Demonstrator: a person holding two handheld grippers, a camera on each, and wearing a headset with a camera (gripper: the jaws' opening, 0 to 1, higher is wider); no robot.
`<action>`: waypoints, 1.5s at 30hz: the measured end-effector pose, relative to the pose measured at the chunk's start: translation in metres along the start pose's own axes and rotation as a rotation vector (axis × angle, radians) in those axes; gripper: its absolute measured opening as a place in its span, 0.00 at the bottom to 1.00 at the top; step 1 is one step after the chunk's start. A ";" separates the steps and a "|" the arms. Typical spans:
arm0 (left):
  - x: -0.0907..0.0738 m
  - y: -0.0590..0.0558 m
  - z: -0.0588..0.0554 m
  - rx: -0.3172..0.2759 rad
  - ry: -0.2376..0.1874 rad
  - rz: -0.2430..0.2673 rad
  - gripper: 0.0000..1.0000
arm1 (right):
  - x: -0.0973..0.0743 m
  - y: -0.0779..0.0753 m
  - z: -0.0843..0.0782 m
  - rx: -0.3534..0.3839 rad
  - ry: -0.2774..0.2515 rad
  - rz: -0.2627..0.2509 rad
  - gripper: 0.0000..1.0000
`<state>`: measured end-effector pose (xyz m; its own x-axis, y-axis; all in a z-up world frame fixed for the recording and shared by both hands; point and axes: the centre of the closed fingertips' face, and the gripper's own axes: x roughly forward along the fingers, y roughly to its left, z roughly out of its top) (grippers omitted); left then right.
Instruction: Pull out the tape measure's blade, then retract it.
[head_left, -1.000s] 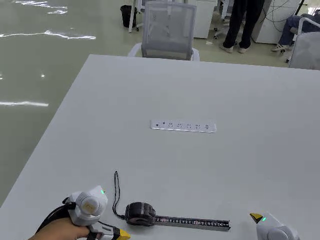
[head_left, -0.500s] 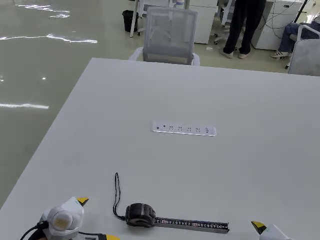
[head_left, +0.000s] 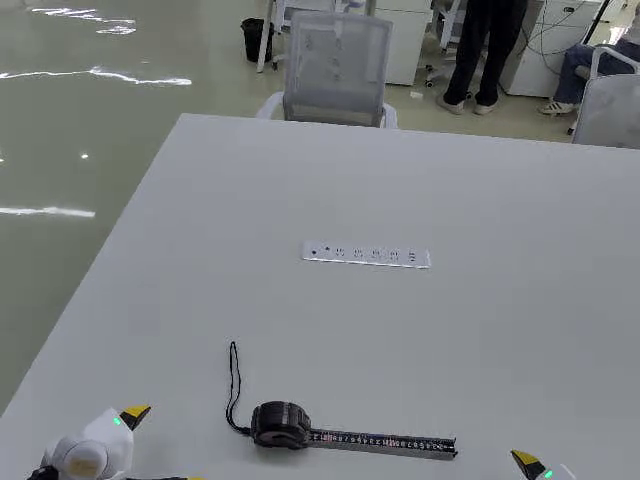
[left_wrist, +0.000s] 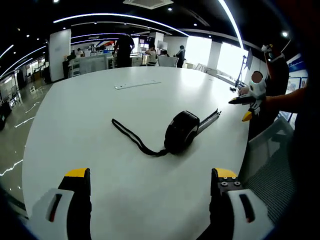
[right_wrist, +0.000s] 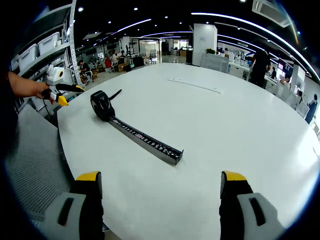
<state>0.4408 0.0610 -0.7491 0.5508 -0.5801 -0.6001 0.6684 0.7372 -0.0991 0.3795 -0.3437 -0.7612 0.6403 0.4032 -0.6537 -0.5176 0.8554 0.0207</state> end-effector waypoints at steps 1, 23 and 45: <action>-0.001 0.000 0.001 -0.002 -0.004 0.004 0.99 | -0.001 0.001 -0.001 0.001 0.001 -0.001 1.00; -0.007 -0.006 -0.001 -0.019 -0.001 0.011 0.99 | -0.014 -0.002 -0.014 -0.027 0.016 -0.004 1.00; 0.011 -0.026 0.024 -0.099 0.051 0.044 0.99 | -0.018 -0.005 -0.010 -0.047 -0.009 -0.006 0.91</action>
<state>0.4415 0.0272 -0.7341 0.5507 -0.5297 -0.6451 0.5898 0.7938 -0.1483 0.3650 -0.3584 -0.7576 0.6484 0.4011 -0.6471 -0.5398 0.8415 -0.0193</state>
